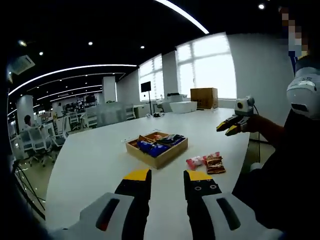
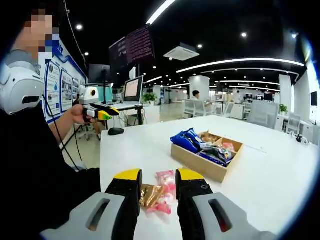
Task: Pick up the scattered marshmallows, QQ candies, Oreo cookies, and mixed nuts on the table and sort them into separate containers
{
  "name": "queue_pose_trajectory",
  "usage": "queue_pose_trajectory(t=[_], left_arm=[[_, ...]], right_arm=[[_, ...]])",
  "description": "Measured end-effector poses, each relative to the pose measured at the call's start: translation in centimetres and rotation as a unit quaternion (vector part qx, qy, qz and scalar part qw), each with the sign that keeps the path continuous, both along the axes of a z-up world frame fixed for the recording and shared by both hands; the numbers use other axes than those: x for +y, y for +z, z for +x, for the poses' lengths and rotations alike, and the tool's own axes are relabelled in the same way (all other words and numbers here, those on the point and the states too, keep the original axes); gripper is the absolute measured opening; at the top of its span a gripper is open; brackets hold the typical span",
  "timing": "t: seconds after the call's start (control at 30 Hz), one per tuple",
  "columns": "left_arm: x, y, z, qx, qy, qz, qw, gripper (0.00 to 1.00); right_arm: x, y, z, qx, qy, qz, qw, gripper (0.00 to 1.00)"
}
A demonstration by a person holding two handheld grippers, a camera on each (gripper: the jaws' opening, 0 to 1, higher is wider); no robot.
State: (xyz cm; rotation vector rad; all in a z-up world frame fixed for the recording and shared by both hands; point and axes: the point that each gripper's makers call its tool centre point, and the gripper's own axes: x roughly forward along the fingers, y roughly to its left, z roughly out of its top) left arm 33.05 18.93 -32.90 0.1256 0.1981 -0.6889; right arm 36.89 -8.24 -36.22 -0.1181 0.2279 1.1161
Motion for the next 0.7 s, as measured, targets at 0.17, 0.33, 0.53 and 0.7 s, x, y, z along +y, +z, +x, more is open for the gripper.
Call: queue_pose_trajectory(t=[0.17,0.33,0.53,0.7], left_arm=[[-0.7,-0.5,-1.3,0.004,-0.005,-0.005,1.0,0.33],[-2.7,-1.3,-2.3,0.012,-0.034,0.011,0.9993,0.35],[-2.5,-2.3,-2.1,0.03,-0.029,0.0,0.9991,0.39],[-2.8,-2.4,-2.2,0.032,-0.036,-0.002,0.9988,0.41]], right_arm=[[-0.3,0.3,0.2,0.003,-0.009,-0.004,0.9999,0.24],[-0.7,-0.5,0.5,0.017,-0.018,-0.022,0.9995,0.25],[-0.6,-0.8,1.0,0.024,-0.027,-0.036,0.9987,0.27],[-0.1,-1.1,1.4,0.025,-0.022,-0.059,0.9977,0.29]])
